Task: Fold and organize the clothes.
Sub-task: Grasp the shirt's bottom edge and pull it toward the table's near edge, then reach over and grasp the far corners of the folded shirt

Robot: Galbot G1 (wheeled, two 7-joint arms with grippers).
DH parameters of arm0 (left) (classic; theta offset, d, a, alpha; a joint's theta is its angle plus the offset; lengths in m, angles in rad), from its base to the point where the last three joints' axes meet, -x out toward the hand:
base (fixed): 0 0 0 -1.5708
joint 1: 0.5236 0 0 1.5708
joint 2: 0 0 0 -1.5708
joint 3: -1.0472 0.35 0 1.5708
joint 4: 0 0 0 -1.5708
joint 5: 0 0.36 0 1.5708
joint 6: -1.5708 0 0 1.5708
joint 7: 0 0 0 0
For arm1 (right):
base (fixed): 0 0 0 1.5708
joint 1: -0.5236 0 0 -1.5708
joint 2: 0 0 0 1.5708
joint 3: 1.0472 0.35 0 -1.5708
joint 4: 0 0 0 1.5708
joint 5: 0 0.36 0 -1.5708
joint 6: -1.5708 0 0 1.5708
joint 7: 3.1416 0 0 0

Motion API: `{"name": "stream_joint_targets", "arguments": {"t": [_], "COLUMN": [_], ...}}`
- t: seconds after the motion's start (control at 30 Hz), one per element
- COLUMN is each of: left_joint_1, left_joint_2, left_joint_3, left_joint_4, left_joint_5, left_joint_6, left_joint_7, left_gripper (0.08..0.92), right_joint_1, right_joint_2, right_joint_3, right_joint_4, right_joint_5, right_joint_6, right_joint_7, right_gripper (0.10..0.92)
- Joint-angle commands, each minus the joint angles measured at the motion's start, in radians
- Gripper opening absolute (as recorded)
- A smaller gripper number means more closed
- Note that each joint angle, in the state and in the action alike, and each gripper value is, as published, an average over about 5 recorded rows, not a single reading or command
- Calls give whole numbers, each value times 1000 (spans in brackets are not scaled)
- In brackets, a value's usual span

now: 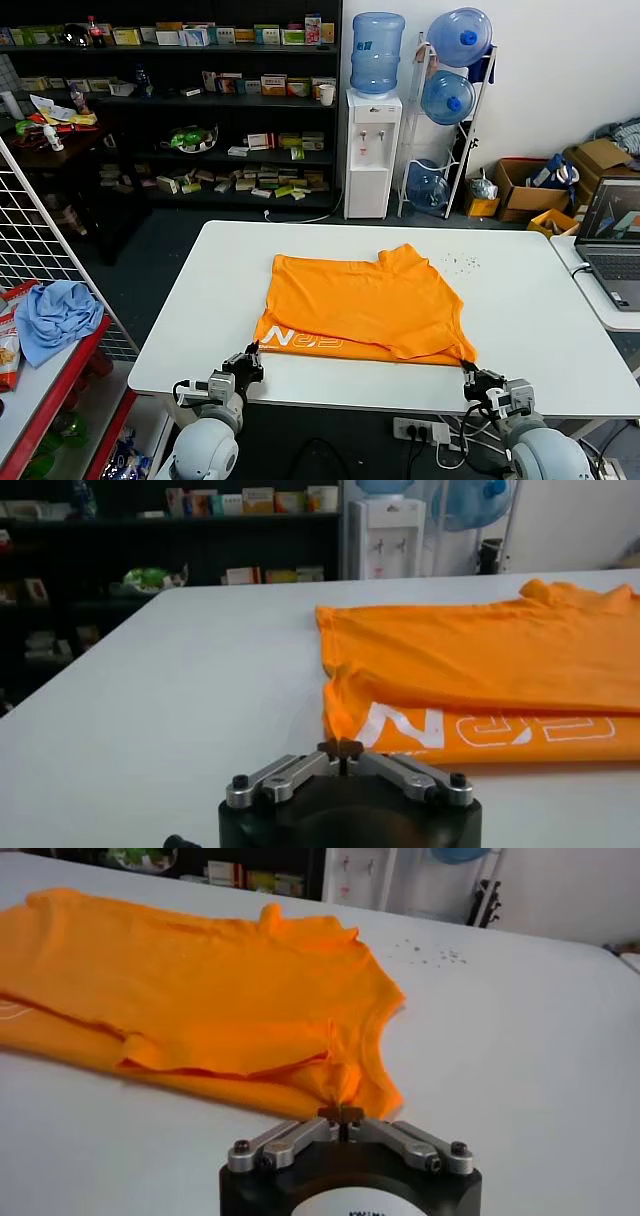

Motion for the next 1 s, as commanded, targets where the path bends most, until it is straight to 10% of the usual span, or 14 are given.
{"name": "stream_joint_targets", "arguments": {"t": [0.03,0.4,1.0], "left_joint_1": [117,190,-49], "left_joint_2": [54,69,88], "left_joint_3": [-4,-17,4], "left_joint_4": [-151,-201,-105], "left_joint_5": [0,26,-70], "left_joint_6": [10,40,26], "left_joint_7": [-6,16,22], "left_gripper": [96,113,612], "right_joint_1": [-79,-145,92], "right_joint_2": [-37,-46,-116], "right_joint_3": [34,75,71], "right_joint_4": [71,120,88], "right_joint_5": [12,16,256], "right_joint_6": [-20,-60,-14], "right_joint_7": [9,7,30], "right_gripper": [125,175,693]}}
